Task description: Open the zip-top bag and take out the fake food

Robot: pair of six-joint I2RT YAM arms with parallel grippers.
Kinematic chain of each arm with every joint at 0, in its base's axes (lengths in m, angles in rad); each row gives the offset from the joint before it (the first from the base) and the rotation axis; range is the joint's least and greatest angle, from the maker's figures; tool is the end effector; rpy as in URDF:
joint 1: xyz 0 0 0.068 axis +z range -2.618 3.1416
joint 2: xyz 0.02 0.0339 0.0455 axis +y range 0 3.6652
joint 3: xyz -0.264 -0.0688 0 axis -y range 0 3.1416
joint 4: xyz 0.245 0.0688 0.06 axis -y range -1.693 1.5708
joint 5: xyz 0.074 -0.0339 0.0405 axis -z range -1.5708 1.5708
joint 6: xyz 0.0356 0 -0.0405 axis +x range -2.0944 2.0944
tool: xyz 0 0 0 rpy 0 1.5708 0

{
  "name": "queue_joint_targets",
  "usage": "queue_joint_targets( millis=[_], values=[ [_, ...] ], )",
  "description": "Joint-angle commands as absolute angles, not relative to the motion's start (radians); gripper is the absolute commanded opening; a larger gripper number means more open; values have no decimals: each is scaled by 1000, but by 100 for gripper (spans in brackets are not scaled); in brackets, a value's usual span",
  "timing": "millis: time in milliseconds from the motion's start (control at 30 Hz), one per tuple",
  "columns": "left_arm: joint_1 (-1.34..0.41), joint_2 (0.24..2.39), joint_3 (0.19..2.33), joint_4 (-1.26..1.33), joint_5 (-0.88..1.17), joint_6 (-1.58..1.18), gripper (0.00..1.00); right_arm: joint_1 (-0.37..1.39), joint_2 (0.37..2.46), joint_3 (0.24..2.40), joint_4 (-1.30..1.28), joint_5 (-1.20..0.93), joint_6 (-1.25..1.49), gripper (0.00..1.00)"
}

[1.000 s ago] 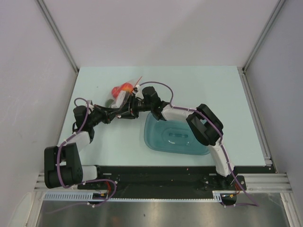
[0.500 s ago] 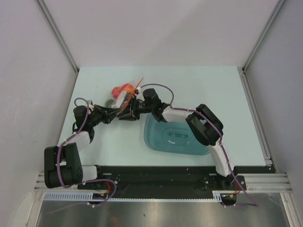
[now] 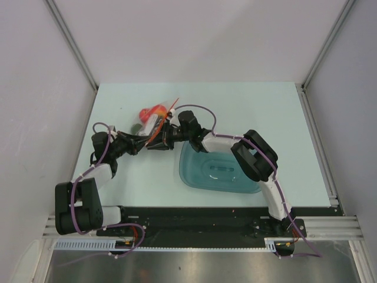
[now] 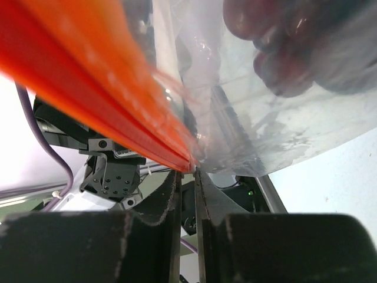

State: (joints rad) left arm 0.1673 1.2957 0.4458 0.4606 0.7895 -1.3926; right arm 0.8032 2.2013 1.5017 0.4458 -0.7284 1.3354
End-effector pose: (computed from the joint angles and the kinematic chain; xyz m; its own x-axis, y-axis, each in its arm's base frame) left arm 0.2475 0.0162 0.1855 -0.5884 -0.8022 0.1012 -0.2743 0.0803 -0.9583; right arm 0.3295 0.3756 0.1896 -0.9979 0.0109 -0.0632 -0.0600 0.1884 0.9803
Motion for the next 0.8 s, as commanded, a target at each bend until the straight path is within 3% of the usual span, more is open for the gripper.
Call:
queue_joint_targets(
  millis=[0,333,467,567,767],
  values=[
    [163,1292,485,403,815,-1330,0,790,2138,1496,479,-726,1324,0],
    [163,1298,534,329,821,-1293,2,779,2115,1482,463,-730,1307,0],
    [164,1278,638,42,767,-1067,59,773,2103,1483,472,-723,1338,0],
    [163,1259,706,-153,697,-947,71,773,2102,1483,491,-721,1377,0],
    [161,1241,614,-48,729,-1073,61,775,2100,1483,509,-719,1424,0]
  ],
)
